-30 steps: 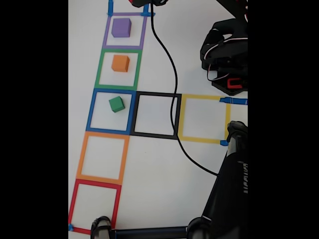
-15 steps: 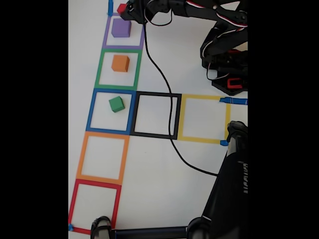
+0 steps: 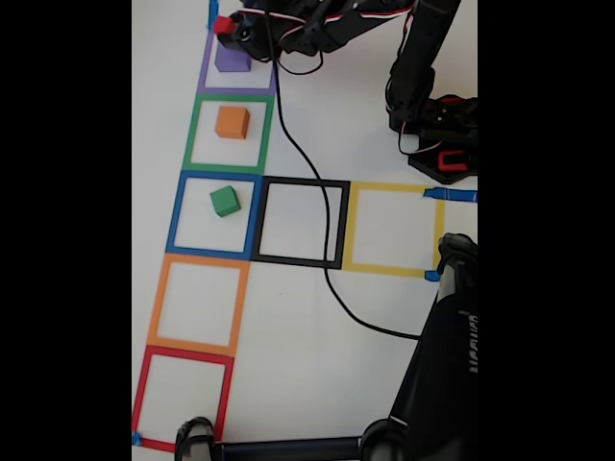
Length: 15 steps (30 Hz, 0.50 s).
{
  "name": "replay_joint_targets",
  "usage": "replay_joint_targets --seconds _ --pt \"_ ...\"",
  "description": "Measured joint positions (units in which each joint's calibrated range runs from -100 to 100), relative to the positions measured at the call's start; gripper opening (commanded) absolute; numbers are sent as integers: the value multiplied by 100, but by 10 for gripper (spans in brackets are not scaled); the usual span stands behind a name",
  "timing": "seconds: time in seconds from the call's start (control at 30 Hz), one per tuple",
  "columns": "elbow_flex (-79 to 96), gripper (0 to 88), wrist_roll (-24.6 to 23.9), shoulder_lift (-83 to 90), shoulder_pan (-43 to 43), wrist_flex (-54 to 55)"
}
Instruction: Tower of hanoi
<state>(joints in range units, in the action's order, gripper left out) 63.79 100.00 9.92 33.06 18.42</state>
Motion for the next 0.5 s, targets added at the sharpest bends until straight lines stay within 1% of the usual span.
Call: replay_joint_targets --seconds 0.27,0.5 --pt "0 24 -18 -836 117 911" --pt "80 28 -18 -1292 105 1491"
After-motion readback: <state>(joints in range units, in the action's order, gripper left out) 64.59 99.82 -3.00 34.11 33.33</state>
